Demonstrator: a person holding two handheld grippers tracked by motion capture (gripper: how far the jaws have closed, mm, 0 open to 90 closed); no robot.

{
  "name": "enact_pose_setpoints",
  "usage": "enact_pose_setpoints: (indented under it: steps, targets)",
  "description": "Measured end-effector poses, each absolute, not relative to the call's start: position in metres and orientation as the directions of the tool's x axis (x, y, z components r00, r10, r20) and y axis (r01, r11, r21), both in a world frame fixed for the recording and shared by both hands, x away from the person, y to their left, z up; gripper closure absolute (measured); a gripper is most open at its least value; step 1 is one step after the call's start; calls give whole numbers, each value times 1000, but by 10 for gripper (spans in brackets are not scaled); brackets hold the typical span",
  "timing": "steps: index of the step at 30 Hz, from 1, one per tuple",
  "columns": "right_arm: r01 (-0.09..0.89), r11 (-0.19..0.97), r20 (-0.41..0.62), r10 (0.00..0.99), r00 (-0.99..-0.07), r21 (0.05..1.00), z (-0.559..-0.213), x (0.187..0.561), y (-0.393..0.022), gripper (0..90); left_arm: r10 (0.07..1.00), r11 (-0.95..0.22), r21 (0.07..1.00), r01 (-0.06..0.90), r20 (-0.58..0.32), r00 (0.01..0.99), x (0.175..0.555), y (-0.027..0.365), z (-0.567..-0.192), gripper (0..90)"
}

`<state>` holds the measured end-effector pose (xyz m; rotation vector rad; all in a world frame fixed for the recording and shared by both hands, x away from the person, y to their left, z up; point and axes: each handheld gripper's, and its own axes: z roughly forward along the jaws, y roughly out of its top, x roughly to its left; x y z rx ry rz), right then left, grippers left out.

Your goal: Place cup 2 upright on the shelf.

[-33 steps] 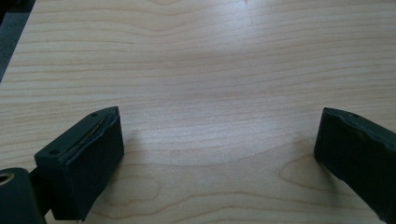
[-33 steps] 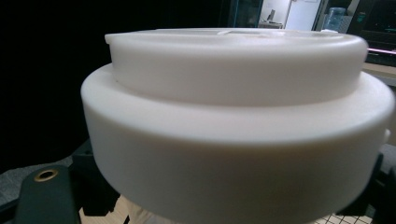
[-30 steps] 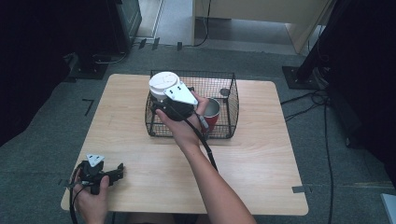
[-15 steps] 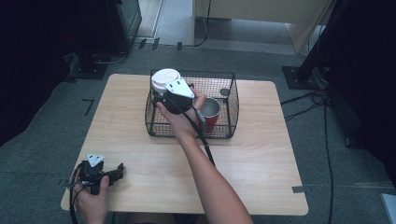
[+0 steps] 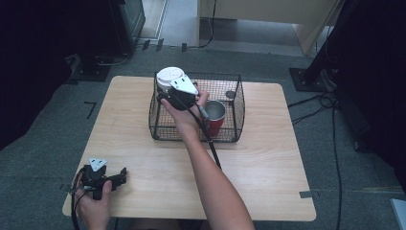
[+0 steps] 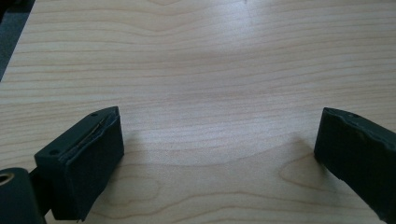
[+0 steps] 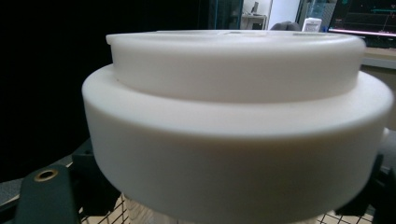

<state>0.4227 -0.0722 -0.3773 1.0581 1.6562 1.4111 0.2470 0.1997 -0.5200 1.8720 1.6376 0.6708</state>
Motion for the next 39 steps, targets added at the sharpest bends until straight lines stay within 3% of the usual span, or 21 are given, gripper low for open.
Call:
enact_pose_setpoints:
  steps: [9, 39]
  targets:
    - [176, 27, 50, 907, -417, 984, -391, 438, -74, 162, 991, -103, 695, 712, 10, 134, 247, 200, -520, 21]
    - [265, 47, 71, 905, -419, 963, -431, 462, -72, 161, 990, -107, 693, 713, 11, 138, 247, 200, -520, 21]
